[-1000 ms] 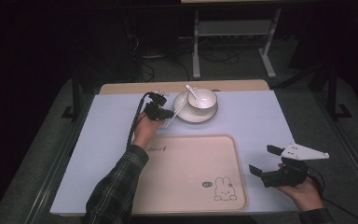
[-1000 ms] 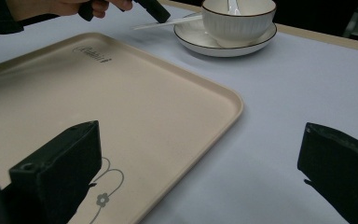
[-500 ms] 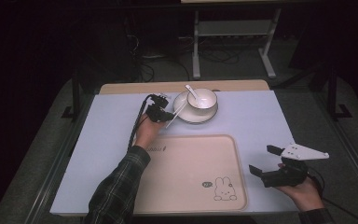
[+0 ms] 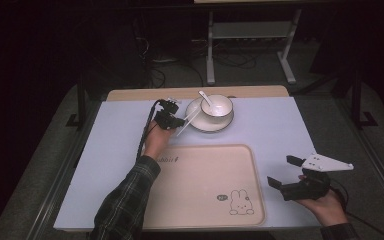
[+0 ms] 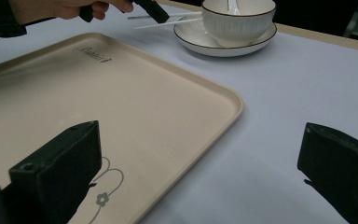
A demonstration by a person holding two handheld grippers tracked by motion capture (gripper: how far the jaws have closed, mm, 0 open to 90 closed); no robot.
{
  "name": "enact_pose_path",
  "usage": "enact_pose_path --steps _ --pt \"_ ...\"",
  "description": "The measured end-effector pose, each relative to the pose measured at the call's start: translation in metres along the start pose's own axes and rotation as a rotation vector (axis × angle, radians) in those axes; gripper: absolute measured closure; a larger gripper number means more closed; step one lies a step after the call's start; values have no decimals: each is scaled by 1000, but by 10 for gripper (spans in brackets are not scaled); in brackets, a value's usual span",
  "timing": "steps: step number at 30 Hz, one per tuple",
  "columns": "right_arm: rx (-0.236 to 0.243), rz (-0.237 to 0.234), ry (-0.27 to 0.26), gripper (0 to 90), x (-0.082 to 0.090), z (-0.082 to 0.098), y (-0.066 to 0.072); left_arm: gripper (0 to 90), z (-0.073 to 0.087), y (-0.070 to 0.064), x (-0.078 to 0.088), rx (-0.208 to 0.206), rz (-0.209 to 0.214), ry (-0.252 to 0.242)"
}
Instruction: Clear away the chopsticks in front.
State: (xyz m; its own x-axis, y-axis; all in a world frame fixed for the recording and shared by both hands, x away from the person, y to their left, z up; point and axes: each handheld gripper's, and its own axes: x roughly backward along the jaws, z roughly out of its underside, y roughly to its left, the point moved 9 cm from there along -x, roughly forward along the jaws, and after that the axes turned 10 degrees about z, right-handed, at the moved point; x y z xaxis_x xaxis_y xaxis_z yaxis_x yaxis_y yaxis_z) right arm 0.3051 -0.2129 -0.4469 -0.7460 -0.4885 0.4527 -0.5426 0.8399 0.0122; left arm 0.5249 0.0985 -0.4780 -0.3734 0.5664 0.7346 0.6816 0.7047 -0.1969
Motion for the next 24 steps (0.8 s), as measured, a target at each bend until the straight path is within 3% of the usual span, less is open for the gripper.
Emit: enact_pose_path --steps 5,11,17,24 --pt "1 -3 0 0 0 0 1 859 -2 2 16 6 4 -28" --pt "5 -4 2 0 -1 0 1 859 6 1 35 3 6 -9" --pt "6 -4 2 0 -1 0 2 860 20 6 58 15 9 -11" --pt "6 -2 4 0 -1 0 2 859 41 2 85 21 31 -23"
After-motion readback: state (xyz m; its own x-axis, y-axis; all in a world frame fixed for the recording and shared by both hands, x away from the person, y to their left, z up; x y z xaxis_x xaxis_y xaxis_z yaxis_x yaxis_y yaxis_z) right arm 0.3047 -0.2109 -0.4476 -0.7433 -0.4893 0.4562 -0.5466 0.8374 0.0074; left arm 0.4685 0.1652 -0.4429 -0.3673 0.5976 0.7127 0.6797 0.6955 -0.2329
